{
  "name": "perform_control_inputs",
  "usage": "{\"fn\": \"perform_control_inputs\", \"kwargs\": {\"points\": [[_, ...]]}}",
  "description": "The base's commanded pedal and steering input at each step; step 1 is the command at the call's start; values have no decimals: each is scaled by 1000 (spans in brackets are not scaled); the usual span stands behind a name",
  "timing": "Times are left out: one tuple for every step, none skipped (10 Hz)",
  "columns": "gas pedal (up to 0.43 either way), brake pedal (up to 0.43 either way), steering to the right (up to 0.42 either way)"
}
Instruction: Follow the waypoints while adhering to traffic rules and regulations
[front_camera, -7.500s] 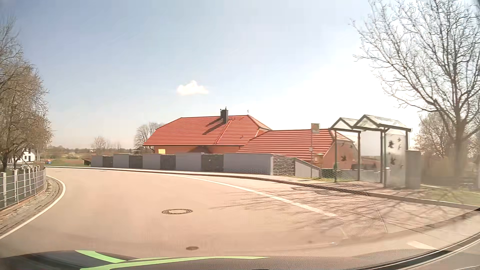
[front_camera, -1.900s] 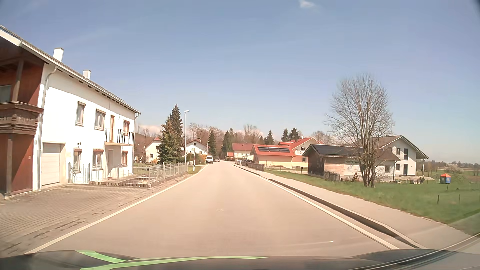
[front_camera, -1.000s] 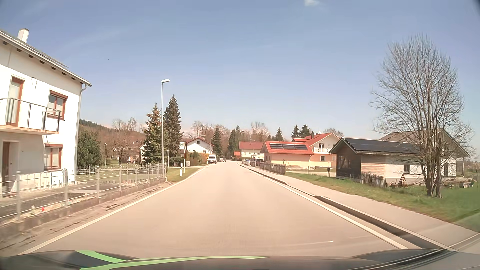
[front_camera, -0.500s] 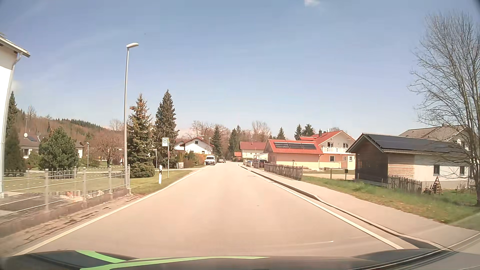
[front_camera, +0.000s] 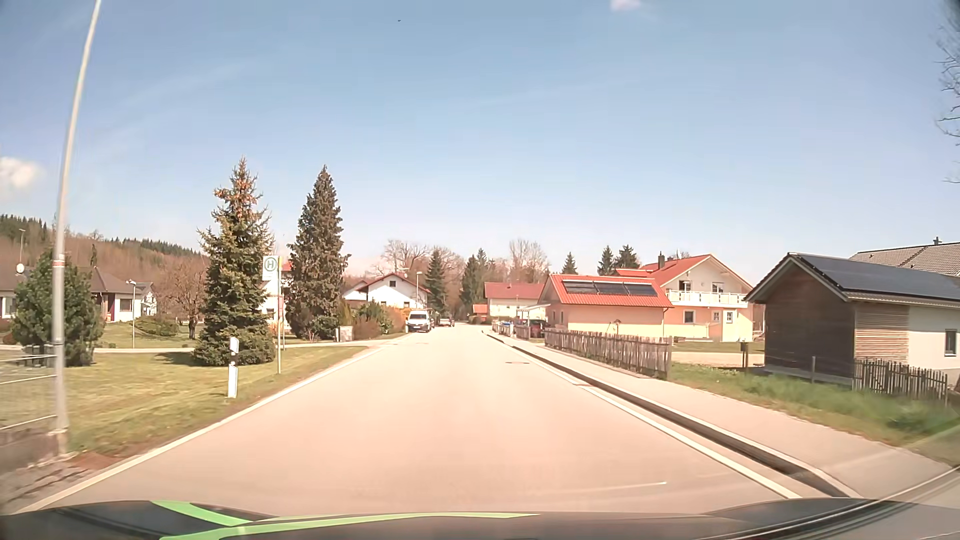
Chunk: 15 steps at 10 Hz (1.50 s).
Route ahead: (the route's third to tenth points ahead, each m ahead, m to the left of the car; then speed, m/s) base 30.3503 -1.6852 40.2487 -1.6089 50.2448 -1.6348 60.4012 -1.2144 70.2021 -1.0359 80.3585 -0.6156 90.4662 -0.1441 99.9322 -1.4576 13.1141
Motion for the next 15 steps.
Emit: {"fn": "perform_control_inputs", "kwargs": {"points": [[59, 0, -5], [67, 0, -6], [67, 0, -6], [79, 0, -5], [79, 0, -5], [79, 0, -5], [79, 0, -6], [79, 0, -7], [79, 0, -8], [67, 0, -8], [59, 0, -8], [28, 0, -8], [0, 0, -6], [0, 0, -5], [0, 0, -5]]}}
